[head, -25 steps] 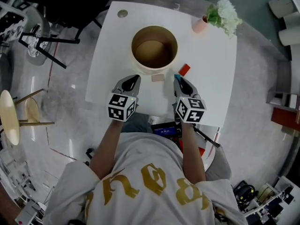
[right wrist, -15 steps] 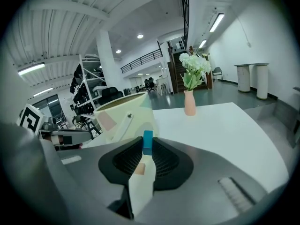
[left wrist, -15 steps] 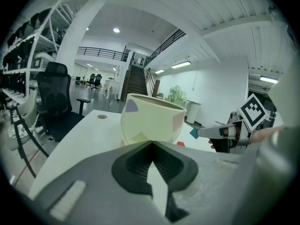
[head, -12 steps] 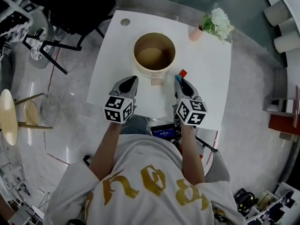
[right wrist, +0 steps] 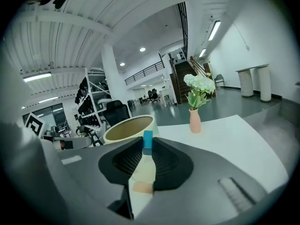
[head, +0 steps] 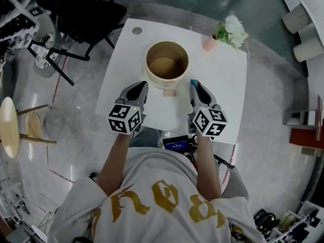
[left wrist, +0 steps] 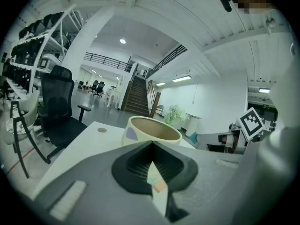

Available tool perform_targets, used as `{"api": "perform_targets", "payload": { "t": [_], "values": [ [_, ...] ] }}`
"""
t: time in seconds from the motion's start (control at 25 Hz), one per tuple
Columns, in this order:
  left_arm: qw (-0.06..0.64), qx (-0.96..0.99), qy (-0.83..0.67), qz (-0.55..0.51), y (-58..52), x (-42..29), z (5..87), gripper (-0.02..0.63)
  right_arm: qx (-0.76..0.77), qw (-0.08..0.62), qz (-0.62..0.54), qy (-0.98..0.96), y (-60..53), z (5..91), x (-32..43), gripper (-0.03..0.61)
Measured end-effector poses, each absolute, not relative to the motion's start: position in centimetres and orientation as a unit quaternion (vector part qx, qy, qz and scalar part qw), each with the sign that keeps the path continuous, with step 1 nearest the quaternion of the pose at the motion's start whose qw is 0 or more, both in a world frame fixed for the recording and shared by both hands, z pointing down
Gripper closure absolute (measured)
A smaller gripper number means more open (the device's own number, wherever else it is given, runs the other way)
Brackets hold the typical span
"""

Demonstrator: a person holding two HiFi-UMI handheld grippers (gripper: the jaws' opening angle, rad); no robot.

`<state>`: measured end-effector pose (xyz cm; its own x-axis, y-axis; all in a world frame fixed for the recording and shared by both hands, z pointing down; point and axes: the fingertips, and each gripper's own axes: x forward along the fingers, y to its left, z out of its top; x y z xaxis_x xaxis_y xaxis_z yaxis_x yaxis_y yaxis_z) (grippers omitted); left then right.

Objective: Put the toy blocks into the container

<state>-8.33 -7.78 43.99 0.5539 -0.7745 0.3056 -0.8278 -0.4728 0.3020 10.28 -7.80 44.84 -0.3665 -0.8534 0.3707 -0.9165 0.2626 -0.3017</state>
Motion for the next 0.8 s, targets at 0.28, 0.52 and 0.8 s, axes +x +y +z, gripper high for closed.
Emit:
{"api": "perform_targets", "payload": {
  "t": [0.28, 0.52, 0.8],
  "values": [
    [0.205, 0.858, -0.471, 0.026, -9.4, -8.9, 41.3, 0.612, 0.546, 0.038, 0.214, -0.809, -9.6, 41.4, 9.2, 0.486],
    [0.205, 0.862, -0.464, 0.000, -10.7, -8.5, 39.8, 0.612, 0.529, 0.026, 0.210, -0.822, -11.2, 40.3, 8.2, 0.486],
    [0.203, 0.863, -0.462, 0.014, -12.6, -8.4, 40.0, 0.612, 0.510, 0.032, 0.207, -0.834, -13.2, 40.4, 6.6, 0.486]
  ]
}}
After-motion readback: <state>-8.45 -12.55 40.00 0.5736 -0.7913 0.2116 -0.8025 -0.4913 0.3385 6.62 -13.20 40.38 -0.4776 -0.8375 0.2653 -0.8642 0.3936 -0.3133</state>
